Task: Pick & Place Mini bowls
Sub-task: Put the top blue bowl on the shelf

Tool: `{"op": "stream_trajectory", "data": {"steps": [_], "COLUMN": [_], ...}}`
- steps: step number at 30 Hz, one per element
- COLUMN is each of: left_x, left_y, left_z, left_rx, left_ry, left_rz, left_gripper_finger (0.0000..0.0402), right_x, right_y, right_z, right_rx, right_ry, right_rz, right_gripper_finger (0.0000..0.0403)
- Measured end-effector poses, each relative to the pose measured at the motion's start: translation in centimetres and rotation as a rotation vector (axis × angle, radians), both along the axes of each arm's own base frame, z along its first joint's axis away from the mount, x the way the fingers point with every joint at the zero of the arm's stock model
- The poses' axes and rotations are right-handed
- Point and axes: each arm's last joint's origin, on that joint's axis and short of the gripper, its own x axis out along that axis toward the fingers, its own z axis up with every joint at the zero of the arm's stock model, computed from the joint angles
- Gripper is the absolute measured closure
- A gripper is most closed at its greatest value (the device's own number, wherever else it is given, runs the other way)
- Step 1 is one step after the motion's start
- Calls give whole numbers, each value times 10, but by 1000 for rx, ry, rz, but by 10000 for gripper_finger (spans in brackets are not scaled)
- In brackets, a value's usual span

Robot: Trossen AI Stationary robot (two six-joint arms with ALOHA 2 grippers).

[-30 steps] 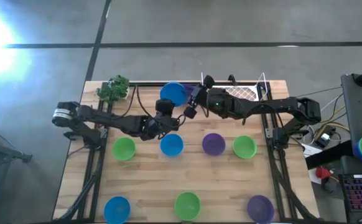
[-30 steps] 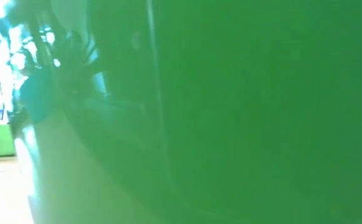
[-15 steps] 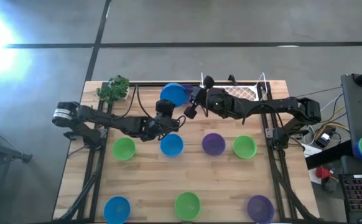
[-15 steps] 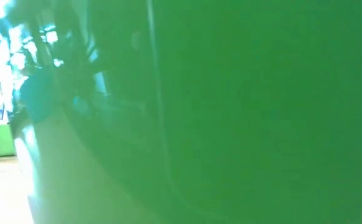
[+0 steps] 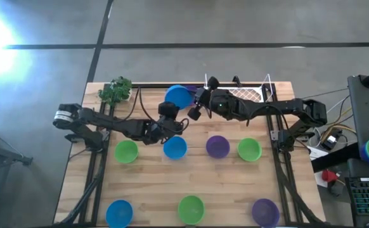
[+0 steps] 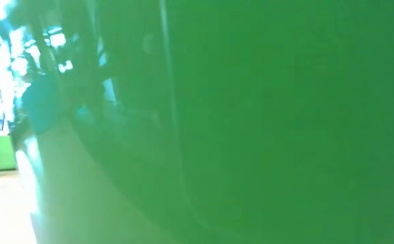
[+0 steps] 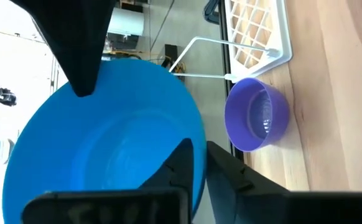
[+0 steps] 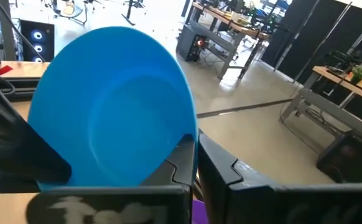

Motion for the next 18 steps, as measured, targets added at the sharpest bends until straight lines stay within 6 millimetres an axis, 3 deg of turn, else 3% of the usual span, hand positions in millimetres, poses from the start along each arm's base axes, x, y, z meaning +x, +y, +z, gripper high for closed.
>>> {"op": "stream_trajectory", "data": {"steps": [11, 18], "left_x": [0, -1], "left_y": [1, 1], "left_z": [0, 1], "left_rx": [-1, 14], "left_ry": [-12, -14], "left_rz": [20, 45], "left_gripper_finger": [305, 299], "right_x": [0, -8], "right_y": [-2, -20], "right_z": [6, 11], "right_rx": [-14, 17], "right_ry": [-5, 44], "right_rz": [-11, -70], "right_gripper_finger": [395, 395]}}
